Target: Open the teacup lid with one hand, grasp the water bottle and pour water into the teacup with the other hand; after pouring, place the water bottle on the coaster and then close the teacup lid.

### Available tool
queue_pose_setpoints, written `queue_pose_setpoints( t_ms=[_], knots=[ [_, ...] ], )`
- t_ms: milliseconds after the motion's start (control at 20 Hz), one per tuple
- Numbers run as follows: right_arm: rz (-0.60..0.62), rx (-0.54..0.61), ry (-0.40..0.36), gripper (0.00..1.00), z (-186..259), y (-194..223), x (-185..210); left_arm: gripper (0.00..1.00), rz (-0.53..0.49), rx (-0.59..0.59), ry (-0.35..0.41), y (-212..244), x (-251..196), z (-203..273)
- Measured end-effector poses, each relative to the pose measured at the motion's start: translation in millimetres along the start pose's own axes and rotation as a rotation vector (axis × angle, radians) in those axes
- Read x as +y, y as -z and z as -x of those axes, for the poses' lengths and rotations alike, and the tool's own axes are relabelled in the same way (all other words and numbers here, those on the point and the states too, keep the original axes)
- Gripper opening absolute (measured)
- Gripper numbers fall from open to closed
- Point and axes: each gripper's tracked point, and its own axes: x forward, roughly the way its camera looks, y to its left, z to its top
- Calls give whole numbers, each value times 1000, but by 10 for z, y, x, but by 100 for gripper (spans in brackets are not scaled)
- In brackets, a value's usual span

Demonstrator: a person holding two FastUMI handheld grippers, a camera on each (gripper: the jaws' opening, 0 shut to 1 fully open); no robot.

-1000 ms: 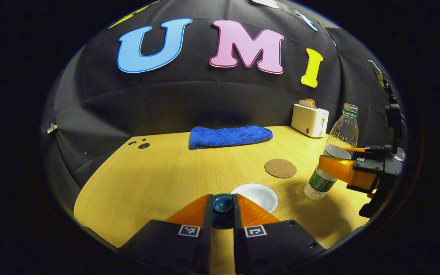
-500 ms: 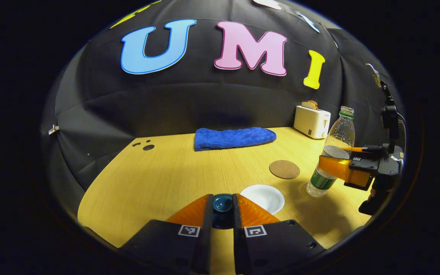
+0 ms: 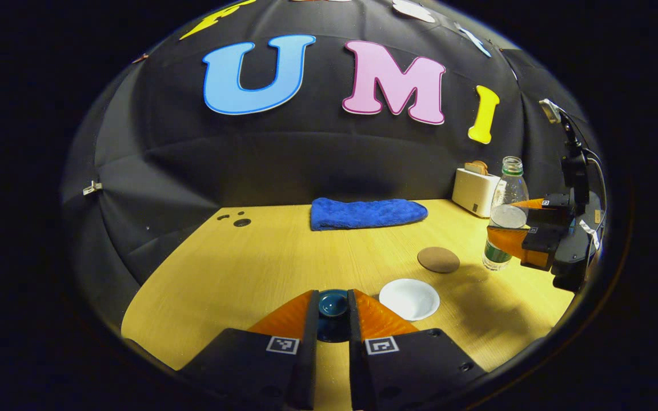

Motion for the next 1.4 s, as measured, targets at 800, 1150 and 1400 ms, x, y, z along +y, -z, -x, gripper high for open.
queue_pose_setpoints(
  t_ms=[800, 1150, 1400],
  knots=[
    [697, -23, -177, 68, -381, 141, 650, 24, 112, -32, -130, 225, 635, 452],
    [872, -52, -248, 65, -477, 204, 918, 31, 137, -13, -141, 374, 712, 402],
    [963, -53, -235, 67, -556, 188, 907, 28, 126, -29, -140, 306, 793, 348]
  ],
)
